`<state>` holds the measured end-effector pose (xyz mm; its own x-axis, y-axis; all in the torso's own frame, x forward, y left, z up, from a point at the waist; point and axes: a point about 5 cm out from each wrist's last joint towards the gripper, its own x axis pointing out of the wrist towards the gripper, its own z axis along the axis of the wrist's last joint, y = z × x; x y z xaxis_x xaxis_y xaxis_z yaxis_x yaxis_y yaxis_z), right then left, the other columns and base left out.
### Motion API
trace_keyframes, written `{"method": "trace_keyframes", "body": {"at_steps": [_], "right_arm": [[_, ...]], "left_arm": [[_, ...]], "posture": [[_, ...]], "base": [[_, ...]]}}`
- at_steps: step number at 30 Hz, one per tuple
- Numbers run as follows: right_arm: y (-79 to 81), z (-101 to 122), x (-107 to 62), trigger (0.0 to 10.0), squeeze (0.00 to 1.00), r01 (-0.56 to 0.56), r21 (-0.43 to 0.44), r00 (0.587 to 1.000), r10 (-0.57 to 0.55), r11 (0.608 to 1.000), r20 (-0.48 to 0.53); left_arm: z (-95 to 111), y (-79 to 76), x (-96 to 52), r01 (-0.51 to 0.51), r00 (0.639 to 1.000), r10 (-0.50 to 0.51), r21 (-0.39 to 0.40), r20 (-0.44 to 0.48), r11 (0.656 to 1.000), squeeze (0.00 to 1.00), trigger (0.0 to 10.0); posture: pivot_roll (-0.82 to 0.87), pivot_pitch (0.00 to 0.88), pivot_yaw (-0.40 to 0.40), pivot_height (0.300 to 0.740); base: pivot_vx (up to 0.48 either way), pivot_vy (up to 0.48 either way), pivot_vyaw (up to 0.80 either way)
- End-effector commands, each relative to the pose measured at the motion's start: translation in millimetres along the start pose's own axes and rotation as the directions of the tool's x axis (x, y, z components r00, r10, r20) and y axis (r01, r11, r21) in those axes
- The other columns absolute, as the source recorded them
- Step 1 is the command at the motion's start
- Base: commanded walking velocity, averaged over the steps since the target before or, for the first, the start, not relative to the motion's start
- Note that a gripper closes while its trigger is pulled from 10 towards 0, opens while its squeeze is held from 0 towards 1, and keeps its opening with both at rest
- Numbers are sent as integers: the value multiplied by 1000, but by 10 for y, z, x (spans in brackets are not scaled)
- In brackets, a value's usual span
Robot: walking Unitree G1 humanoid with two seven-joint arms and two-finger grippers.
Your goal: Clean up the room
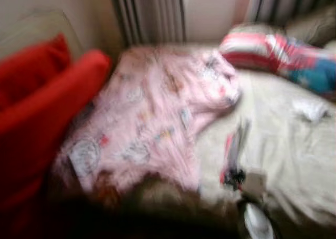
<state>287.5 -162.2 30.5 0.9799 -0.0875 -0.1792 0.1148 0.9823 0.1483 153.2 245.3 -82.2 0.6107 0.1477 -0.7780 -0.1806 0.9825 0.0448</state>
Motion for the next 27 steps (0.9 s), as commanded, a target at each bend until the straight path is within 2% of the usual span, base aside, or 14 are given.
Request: {"method": "trace_keyframes", "body": {"at_steps": [1, 10, 12, 27], "right_arm": [[59, 109, 36, 10000, 0, -25, 1, 998, 25, 1000, 55], [79, 111, 38, 10000, 0, -53, -23, 997, 54, 998, 60], [90, 109, 38, 10000, 0, -64, -46, 996, 66, 997, 56], [106, 91, 39, 10000, 0, -94, -46, 994, 96, 995, 47]], "left_arm": [[53, -35, 18, 9, 1000, -9, 4, 16, 1000, 0, 10000], [36, -72, 20, 13, 1000, -13, 0, 8, 1000, 0, 10000], [31, -80, 21, 13, 1000, -13, -1, 5, 1000, 0, 10000], [37, -113, 31, 15, 1000, -15, 1, -4, 1000, 0, 10000]], "posture": [[12, 145, 55, 740], [14, 146, 52, 740], [15, 144, 50, 740], [17, 147, 45, 740]], "base": [[0, 0, 0], [0, 0, 122], [0, 0, 794], [0, 0, 794]]}}
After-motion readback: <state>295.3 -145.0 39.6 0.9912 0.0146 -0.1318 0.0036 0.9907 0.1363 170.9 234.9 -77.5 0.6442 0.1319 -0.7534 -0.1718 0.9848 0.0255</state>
